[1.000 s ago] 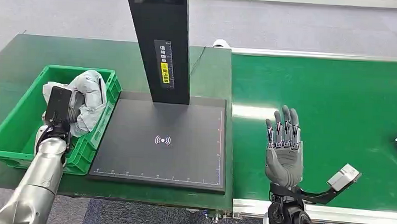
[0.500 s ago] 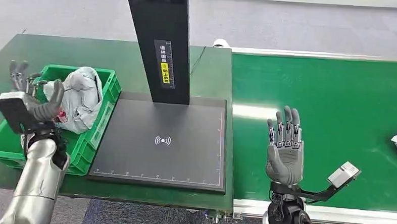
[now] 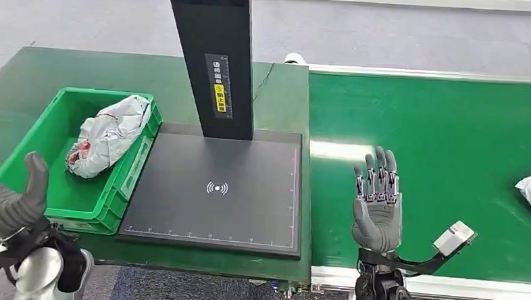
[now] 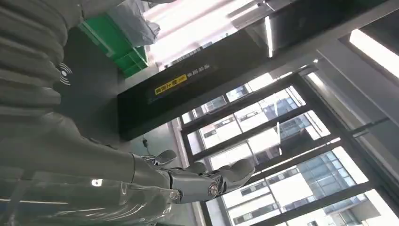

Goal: Moved the parcel from conveyor to table for the left to box.

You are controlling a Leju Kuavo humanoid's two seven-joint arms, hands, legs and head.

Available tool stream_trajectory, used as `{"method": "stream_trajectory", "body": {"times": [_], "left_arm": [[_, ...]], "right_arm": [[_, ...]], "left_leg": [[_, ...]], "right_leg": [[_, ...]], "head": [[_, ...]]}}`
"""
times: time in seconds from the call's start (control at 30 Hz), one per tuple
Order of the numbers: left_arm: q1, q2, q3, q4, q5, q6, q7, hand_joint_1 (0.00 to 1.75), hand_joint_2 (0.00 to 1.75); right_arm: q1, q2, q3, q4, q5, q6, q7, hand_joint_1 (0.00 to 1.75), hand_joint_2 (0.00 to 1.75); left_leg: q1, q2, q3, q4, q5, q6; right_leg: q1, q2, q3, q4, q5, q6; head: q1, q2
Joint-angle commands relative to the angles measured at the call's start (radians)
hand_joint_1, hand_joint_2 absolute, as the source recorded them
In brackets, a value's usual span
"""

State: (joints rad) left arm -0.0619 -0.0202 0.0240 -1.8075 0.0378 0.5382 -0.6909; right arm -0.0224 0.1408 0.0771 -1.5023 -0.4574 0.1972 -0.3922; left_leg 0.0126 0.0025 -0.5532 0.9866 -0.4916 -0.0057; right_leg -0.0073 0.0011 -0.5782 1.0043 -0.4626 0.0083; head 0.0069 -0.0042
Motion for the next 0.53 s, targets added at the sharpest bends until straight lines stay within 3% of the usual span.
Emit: {"method": "stream_trajectory", "body": {"times": [0.03,0.07,0.1,0.13,0.47,0.53], "left_arm": [[0.233,-0.032,-0.137,-0.166,0.008,-0.115,0.013,0.00,1.75],[0.251,-0.033,-0.152,-0.155,-0.002,-0.129,0.005,0.00,1.75],[0.292,-0.034,-0.167,-0.137,-0.027,-0.196,0.072,0.00,1.75],[0.320,-0.059,-0.155,-0.121,-0.040,-0.219,0.040,0.00,1.75],[0.312,-0.065,-0.136,-0.122,-0.037,-0.237,0.043,0.00,1.75],[0.360,-0.130,-0.075,-0.114,-0.012,-0.258,0.102,0.00,1.75]], "right_arm": [[0.024,-0.018,-0.006,-0.011,-0.008,-0.014,-0.001,0.00,1.75],[0.027,-0.018,-0.008,-0.009,-0.008,-0.013,0.000,0.00,1.75],[0.026,-0.016,-0.012,-0.005,-0.008,-0.010,0.001,0.00,1.75],[0.024,-0.015,-0.017,-0.001,-0.008,-0.006,0.002,0.00,1.75],[0.021,-0.013,-0.017,-0.001,-0.009,-0.004,0.002,0.00,1.75],[0.020,-0.011,-0.025,-0.007,-0.008,0.001,0.004,0.00,1.75]], "left_leg": [[-0.001,0.001,0.002,-0.001,-0.001,0.001],[-0.001,0.001,0.003,-0.003,-0.001,0.001],[-0.001,0.001,0.002,-0.002,-0.001,0.001],[-0.001,0.001,0.002,-0.002,-0.001,0.001],[-0.001,0.000,0.002,-0.004,0.000,0.001],[-0.001,0.000,0.002,-0.002,-0.001,0.001]], "right_leg": [[-0.001,0.001,0.001,-0.001,0.000,0.001],[-0.001,0.001,0.003,-0.003,-0.001,0.001],[-0.001,0.001,0.002,-0.002,-0.001,0.001],[-0.001,0.001,0.002,-0.002,-0.001,0.000],[-0.001,-0.001,0.002,-0.004,0.000,0.000],[-0.001,0.000,0.001,-0.003,0.000,0.000]], "head": [[0.000,0.000],[0.000,0.000],[0.000,0.000],[0.000,0.000],[0.000,0.000],[0.000,0.000]]}}
